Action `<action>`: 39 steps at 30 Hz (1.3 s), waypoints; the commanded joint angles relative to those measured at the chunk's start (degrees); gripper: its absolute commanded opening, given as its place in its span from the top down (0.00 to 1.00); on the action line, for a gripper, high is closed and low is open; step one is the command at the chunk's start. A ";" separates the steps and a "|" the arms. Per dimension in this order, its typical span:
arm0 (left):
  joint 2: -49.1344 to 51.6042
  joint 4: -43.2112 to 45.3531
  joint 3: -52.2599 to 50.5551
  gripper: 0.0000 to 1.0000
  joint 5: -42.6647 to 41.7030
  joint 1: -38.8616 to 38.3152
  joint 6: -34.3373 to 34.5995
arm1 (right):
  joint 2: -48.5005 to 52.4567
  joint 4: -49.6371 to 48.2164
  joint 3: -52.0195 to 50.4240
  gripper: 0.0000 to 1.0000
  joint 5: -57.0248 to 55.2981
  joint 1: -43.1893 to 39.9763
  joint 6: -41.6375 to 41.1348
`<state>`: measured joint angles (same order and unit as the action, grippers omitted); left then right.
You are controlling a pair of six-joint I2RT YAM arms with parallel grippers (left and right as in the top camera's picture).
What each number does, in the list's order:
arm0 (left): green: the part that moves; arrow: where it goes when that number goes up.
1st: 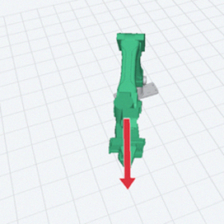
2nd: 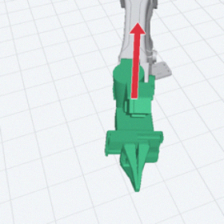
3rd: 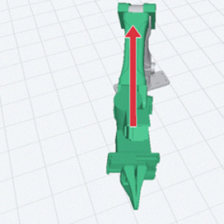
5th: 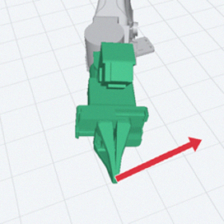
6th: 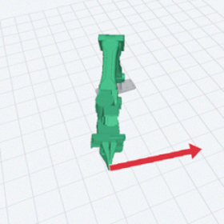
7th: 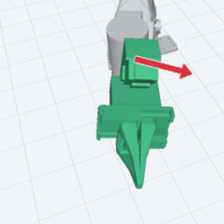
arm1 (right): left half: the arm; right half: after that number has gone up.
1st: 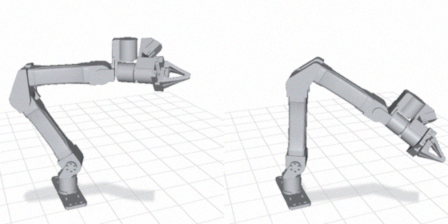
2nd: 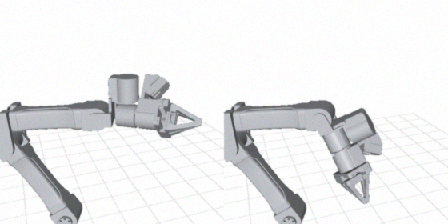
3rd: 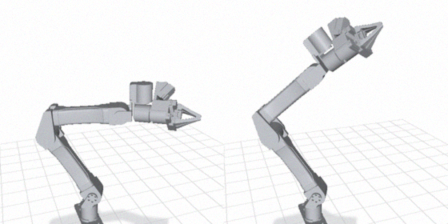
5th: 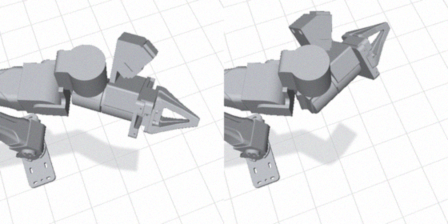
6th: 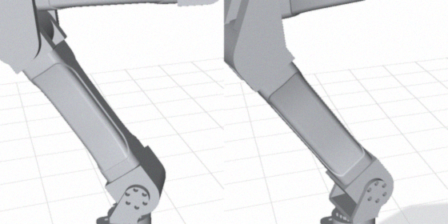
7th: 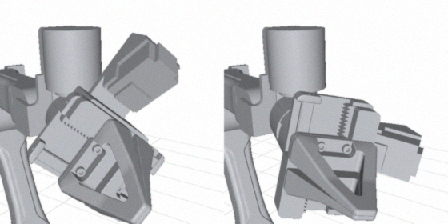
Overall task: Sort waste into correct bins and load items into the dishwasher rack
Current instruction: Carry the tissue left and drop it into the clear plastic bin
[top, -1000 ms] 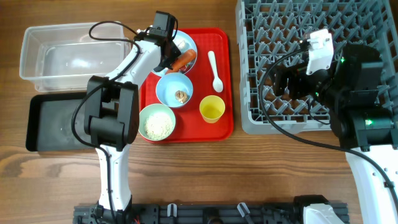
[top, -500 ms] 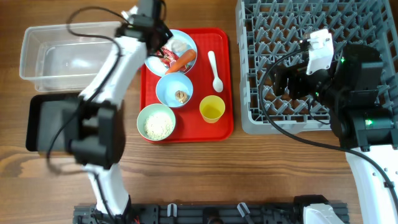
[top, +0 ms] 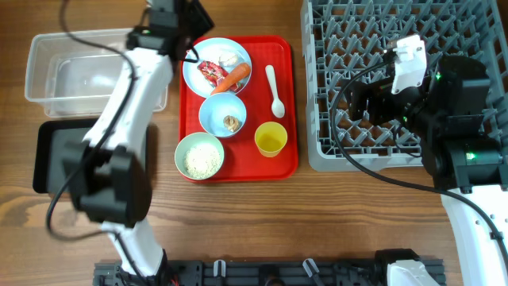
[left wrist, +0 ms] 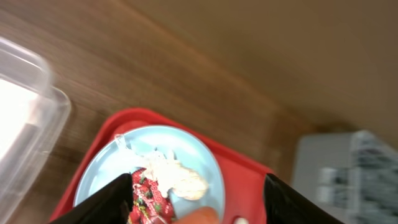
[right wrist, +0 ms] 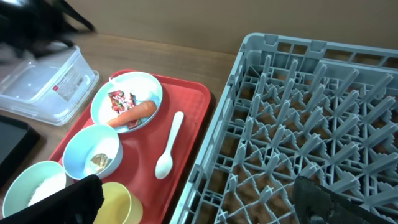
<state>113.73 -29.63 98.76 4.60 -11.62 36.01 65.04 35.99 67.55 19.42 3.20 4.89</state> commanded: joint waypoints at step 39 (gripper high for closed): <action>9.97 -3.80 3.08 0.96 -6.54 -0.24 -2.16 | 0.39 1.77 0.59 0.00 -0.50 -0.17 1.03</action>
<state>130.56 -31.73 99.61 -0.21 -13.72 33.91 65.06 37.74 67.55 19.42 3.20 4.89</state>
